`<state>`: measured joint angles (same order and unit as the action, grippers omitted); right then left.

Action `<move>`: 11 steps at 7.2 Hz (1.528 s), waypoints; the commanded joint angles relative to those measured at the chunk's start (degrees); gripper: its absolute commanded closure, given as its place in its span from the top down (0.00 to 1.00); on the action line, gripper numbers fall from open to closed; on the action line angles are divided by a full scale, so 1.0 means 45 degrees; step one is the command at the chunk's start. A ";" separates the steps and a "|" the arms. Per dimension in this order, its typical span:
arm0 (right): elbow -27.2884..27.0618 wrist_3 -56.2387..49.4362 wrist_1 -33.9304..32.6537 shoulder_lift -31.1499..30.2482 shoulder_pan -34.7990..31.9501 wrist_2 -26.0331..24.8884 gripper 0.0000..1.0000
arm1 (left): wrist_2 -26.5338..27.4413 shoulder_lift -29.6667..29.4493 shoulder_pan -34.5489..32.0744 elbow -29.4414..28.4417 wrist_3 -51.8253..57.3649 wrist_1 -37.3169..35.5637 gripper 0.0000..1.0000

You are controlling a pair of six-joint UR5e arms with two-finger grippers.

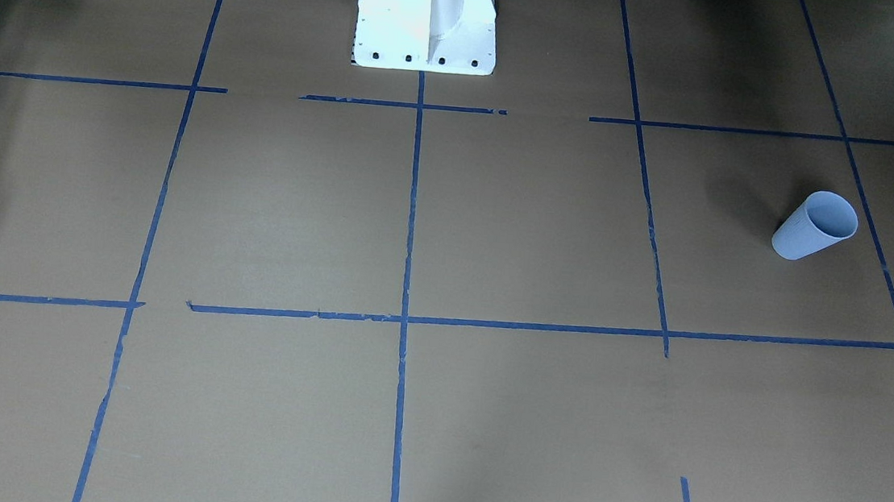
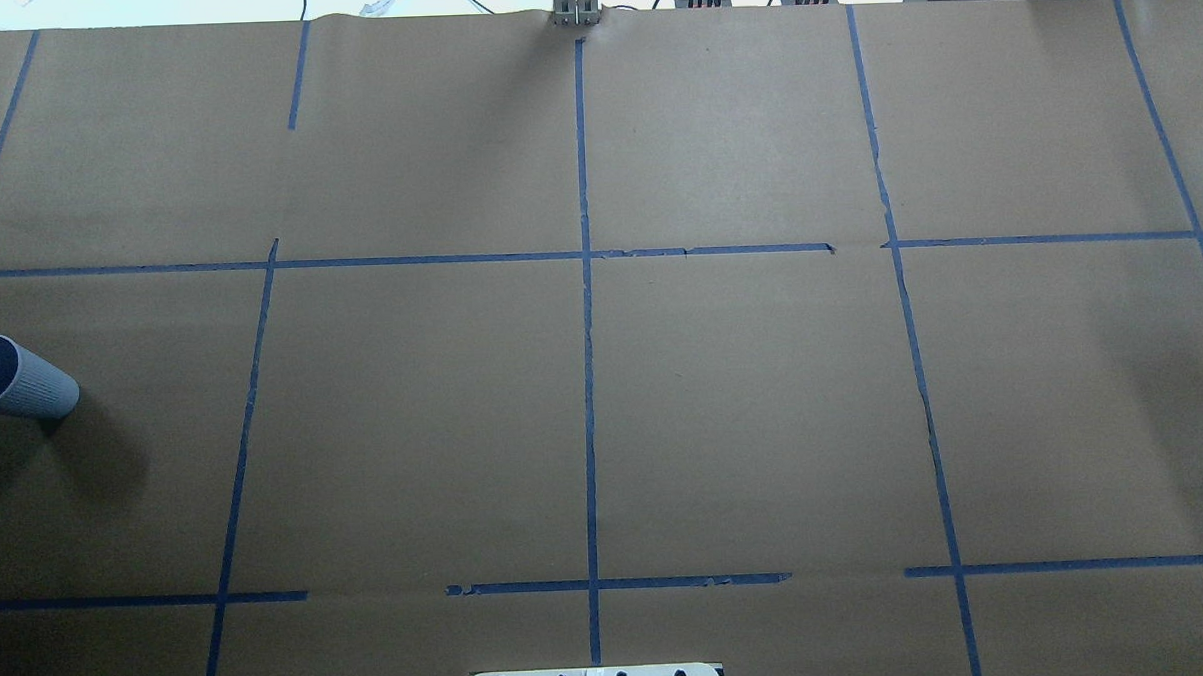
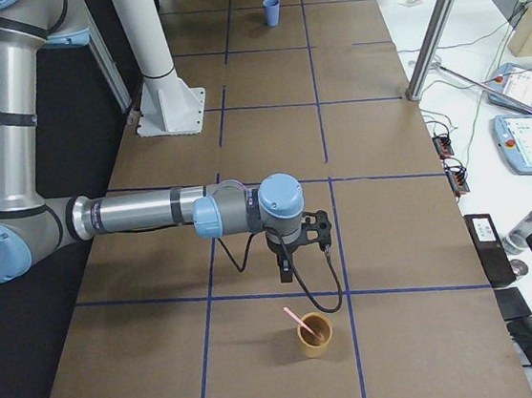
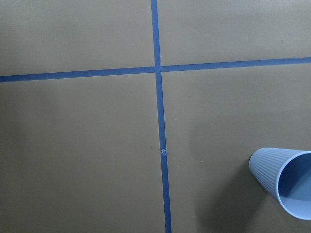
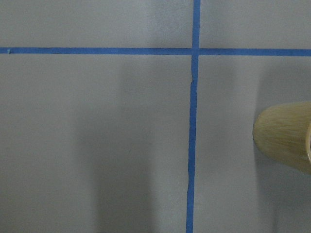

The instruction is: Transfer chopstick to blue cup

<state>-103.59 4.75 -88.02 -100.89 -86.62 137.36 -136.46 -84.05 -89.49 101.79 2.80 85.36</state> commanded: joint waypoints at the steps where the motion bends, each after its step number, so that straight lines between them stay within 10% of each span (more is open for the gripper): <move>1: -0.0007 0.0038 0.0010 -0.0001 0.0010 0.0062 1.00 | 0.0089 0.0024 0.0043 0.0055 0.0022 0.0016 1.00; 11: -0.0007 0.0077 0.0010 -0.0001 0.0010 0.0023 1.00 | -0.0008 0.0103 0.1929 0.0212 -0.0385 0.0270 1.00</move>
<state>-103.56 5.07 -88.05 -100.90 -86.58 137.57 -136.49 -83.56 -85.19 102.89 2.17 86.44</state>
